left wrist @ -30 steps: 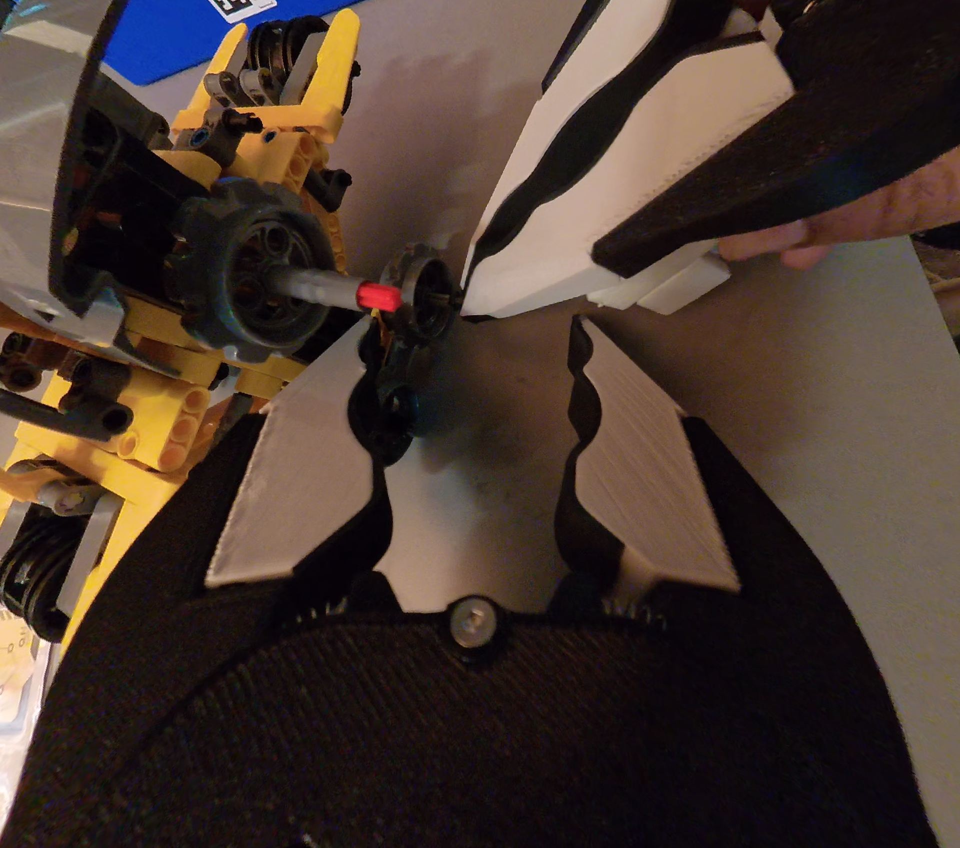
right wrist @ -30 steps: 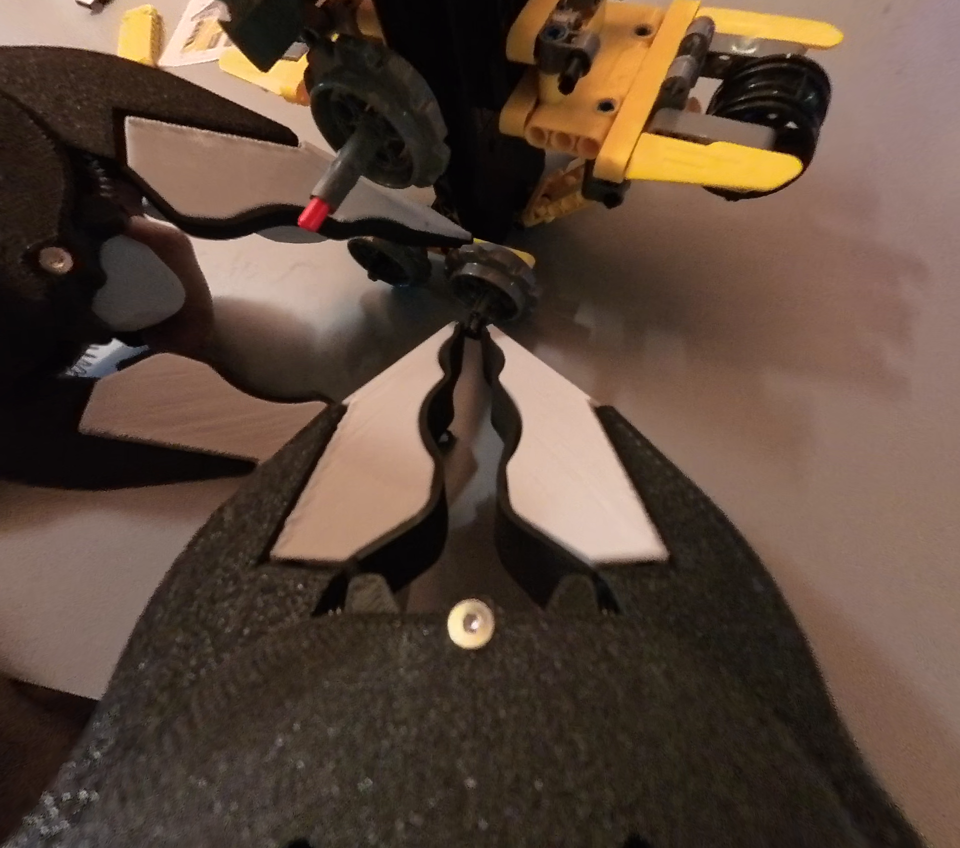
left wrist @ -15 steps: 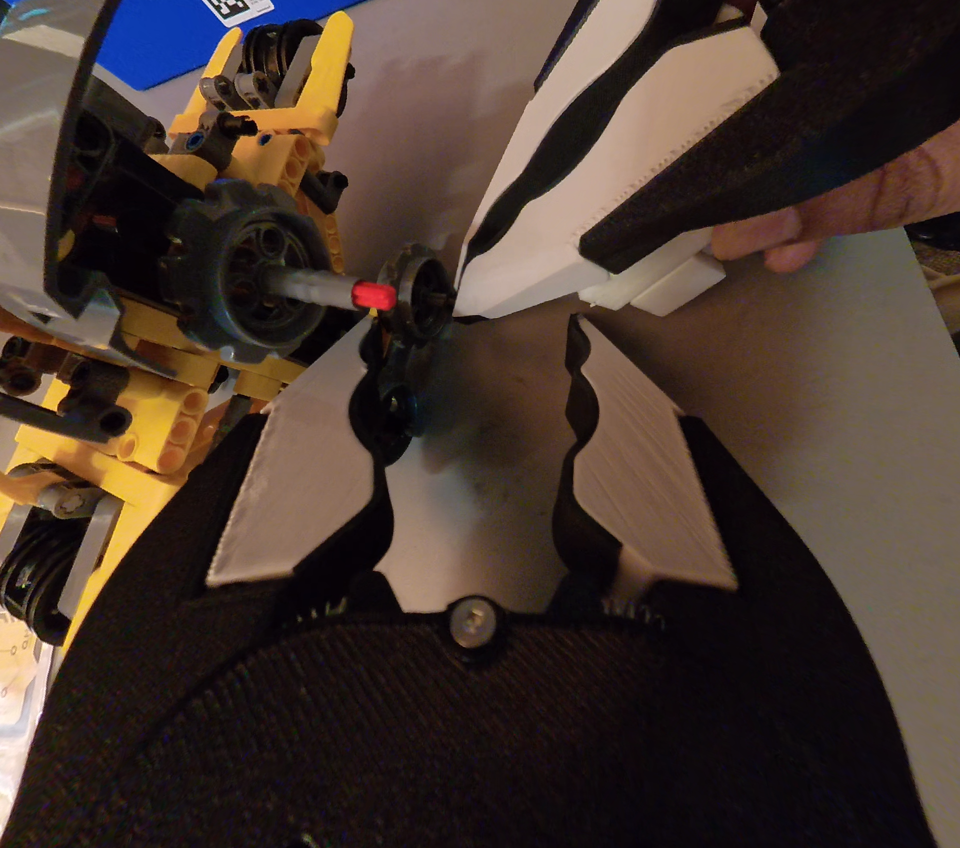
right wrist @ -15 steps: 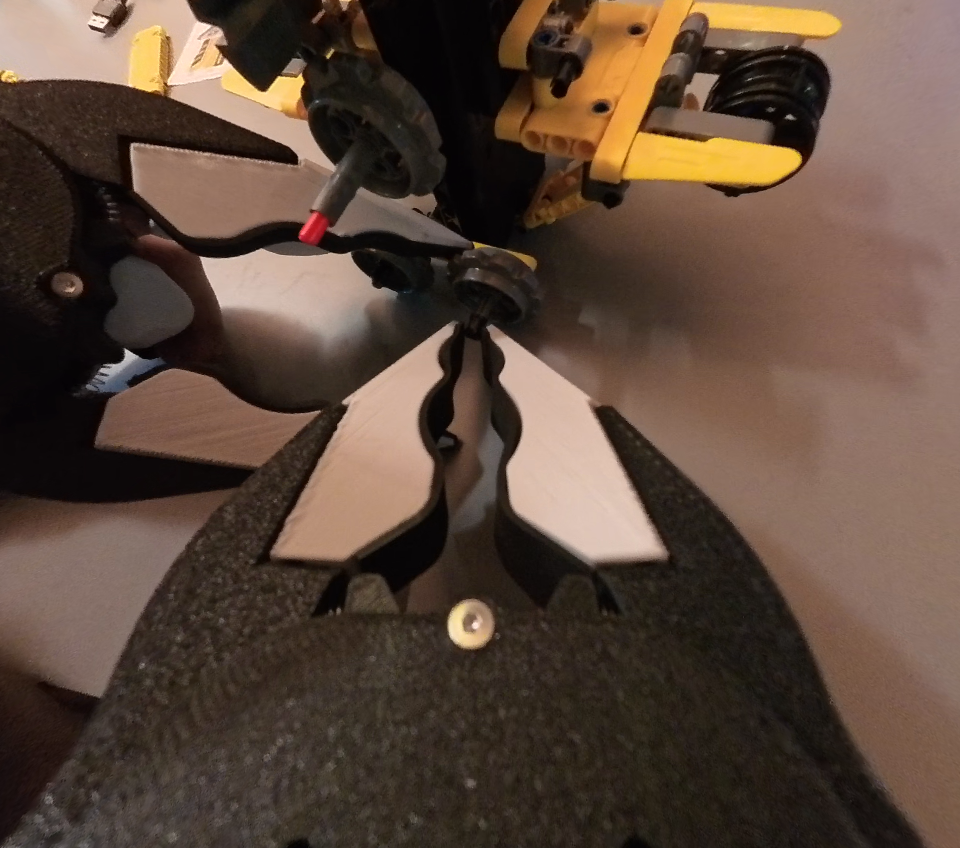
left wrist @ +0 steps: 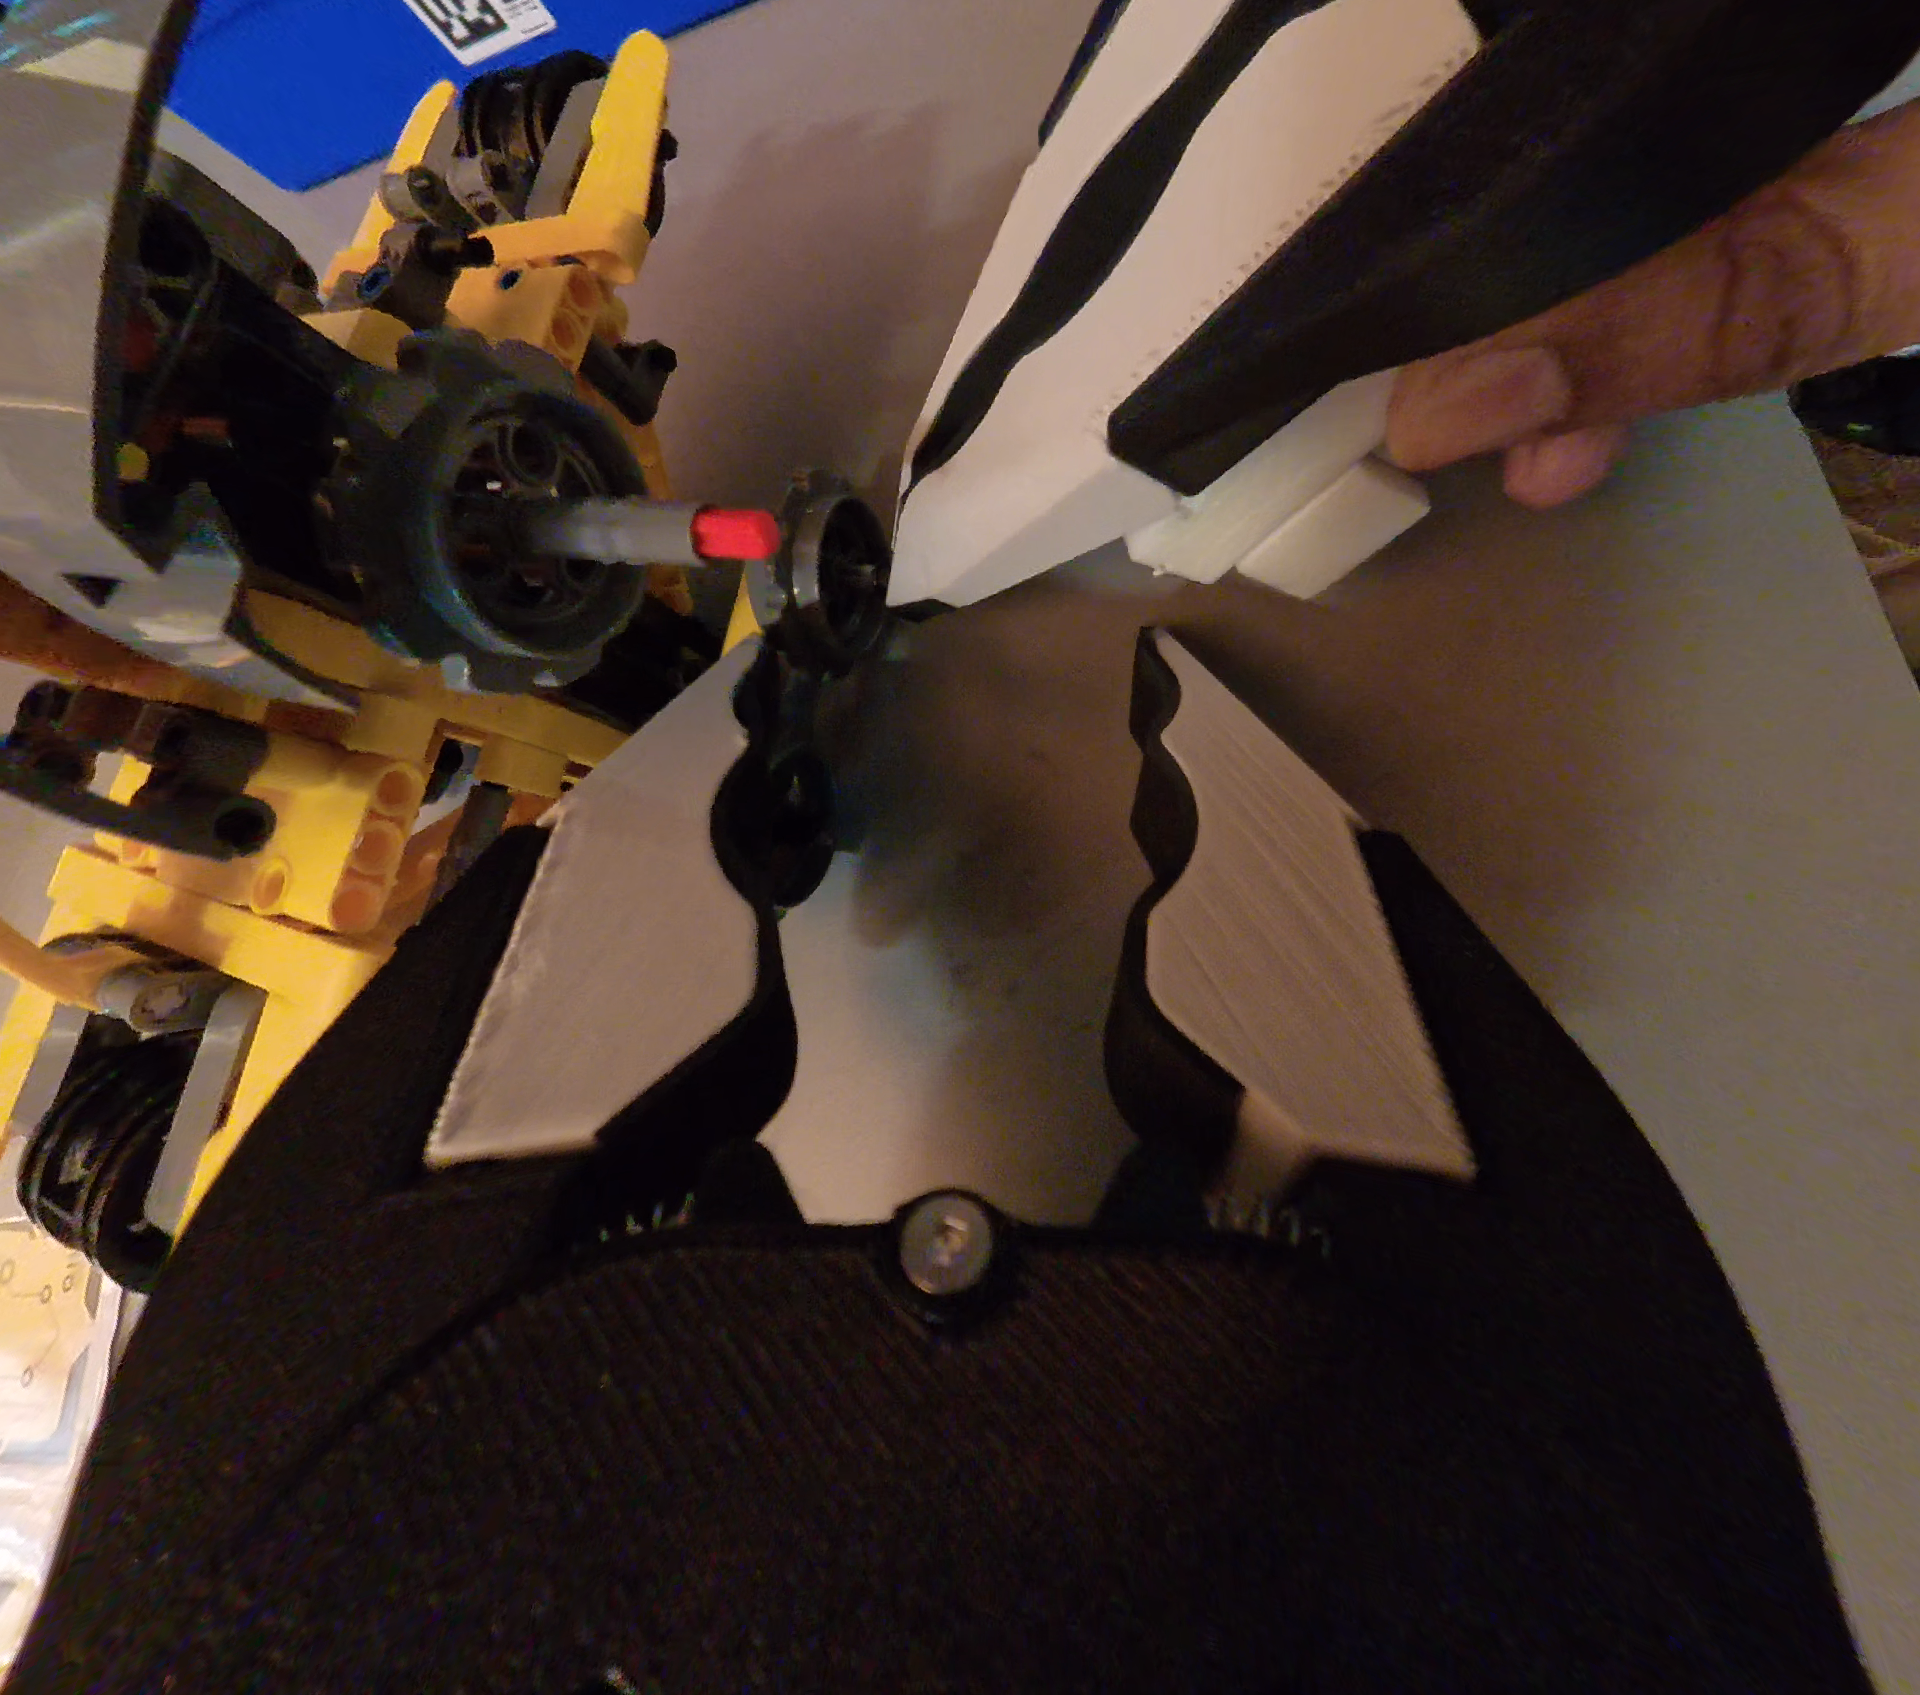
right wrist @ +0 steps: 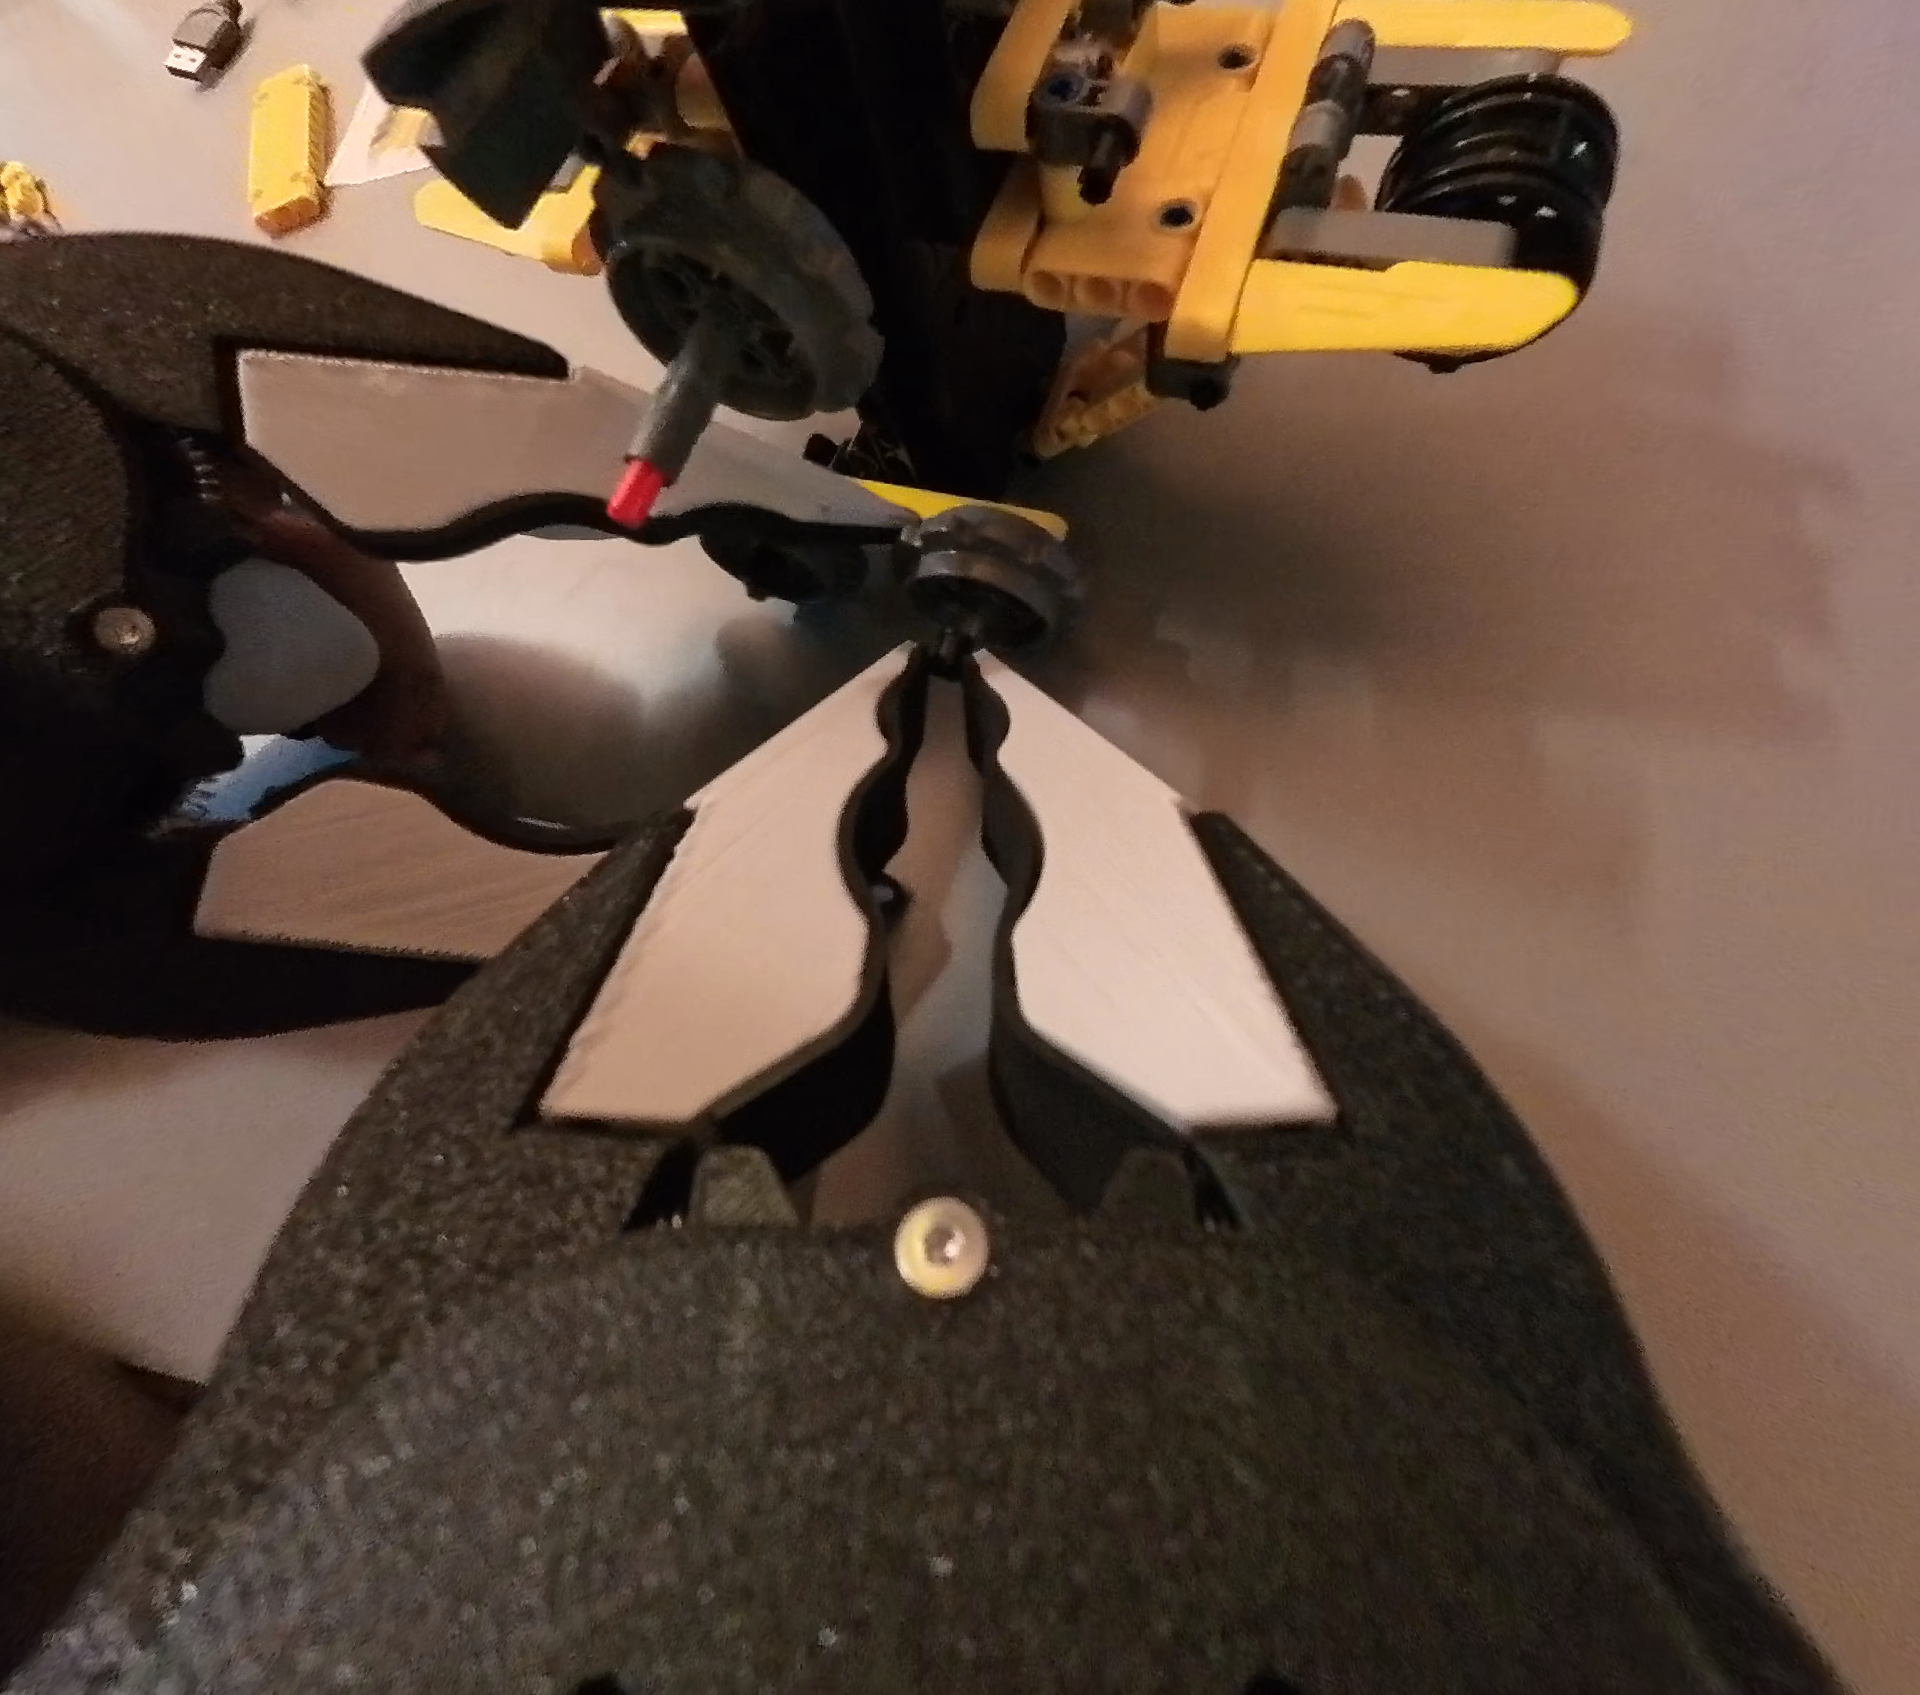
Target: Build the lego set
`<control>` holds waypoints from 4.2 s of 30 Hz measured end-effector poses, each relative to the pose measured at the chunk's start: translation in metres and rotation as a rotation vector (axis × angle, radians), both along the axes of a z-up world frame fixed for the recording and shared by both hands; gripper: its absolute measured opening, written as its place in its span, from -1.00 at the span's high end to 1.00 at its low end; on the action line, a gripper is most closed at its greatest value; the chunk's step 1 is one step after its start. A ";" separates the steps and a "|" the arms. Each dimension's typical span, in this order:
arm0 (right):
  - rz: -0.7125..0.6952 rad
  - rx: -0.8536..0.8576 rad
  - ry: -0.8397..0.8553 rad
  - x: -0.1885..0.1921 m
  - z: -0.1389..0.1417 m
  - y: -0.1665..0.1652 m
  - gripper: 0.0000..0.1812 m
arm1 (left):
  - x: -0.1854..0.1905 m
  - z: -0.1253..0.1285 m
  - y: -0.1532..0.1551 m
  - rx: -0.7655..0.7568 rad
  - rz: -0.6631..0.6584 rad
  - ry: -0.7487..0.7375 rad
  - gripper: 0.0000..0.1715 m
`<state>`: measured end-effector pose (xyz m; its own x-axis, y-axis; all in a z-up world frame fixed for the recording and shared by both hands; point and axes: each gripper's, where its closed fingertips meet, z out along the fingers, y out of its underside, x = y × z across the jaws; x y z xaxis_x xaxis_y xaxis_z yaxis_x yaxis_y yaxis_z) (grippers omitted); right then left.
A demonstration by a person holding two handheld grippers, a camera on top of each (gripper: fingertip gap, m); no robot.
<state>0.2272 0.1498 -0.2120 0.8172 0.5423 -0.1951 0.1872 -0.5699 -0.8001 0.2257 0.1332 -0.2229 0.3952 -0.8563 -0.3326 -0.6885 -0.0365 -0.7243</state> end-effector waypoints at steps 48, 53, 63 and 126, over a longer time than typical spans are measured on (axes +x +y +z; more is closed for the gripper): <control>0.072 0.002 -0.018 0.003 -0.002 0.000 0.93 | -0.039 -0.002 0.021 -0.160 0.117 -0.069 0.65; 0.063 0.022 -0.044 0.006 -0.001 0.001 0.93 | -0.039 -0.002 0.021 -0.152 0.117 -0.063 0.65; 0.076 -0.004 -0.038 0.007 0.000 0.003 0.93 | -0.038 -0.005 0.021 -0.070 0.115 -0.002 0.65; 0.128 -0.062 0.057 0.012 0.001 0.006 0.93 | -0.037 -0.004 0.022 -0.025 0.105 0.016 0.70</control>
